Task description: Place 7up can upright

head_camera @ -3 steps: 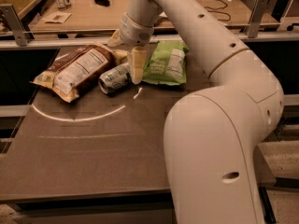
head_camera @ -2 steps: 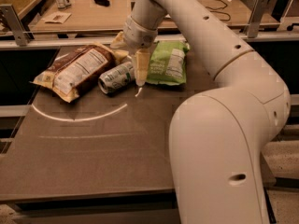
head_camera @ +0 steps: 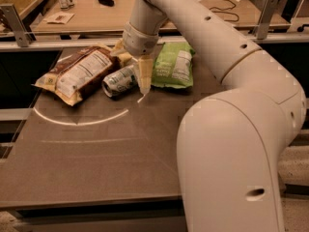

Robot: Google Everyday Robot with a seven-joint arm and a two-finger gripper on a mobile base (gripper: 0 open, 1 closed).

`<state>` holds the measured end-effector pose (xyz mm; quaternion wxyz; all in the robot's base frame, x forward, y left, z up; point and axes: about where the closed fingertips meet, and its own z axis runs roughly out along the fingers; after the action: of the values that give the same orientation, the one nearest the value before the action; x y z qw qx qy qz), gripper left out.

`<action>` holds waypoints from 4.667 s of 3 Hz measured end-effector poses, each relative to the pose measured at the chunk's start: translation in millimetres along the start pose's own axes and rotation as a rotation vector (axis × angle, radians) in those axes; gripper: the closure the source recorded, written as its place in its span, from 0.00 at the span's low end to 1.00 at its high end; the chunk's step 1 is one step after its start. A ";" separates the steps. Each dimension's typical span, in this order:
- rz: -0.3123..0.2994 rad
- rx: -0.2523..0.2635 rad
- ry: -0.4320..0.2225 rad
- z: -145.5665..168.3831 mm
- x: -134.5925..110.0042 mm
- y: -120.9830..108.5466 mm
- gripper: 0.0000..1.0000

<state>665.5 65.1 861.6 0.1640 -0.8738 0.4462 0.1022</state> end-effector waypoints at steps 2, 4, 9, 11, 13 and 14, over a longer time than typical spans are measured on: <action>-0.015 -0.030 0.028 6.2 -8.9 10.2 0.00; -0.058 -0.072 0.088 14.7 -19.4 18.4 0.18; 0.047 0.087 0.110 -35.6 -45.3 64.8 1.00; 0.316 0.377 -0.158 -86.6 -52.4 110.9 1.00; 0.384 0.645 -0.496 -84.9 -52.5 114.0 1.00; 0.394 0.721 -0.653 -93.3 -59.7 107.5 1.00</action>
Offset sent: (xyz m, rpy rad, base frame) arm -0.0352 -0.0065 -0.0032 -0.0933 0.0302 0.0417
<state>546.4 15.4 946.3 0.5627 -0.5841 0.5343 0.2383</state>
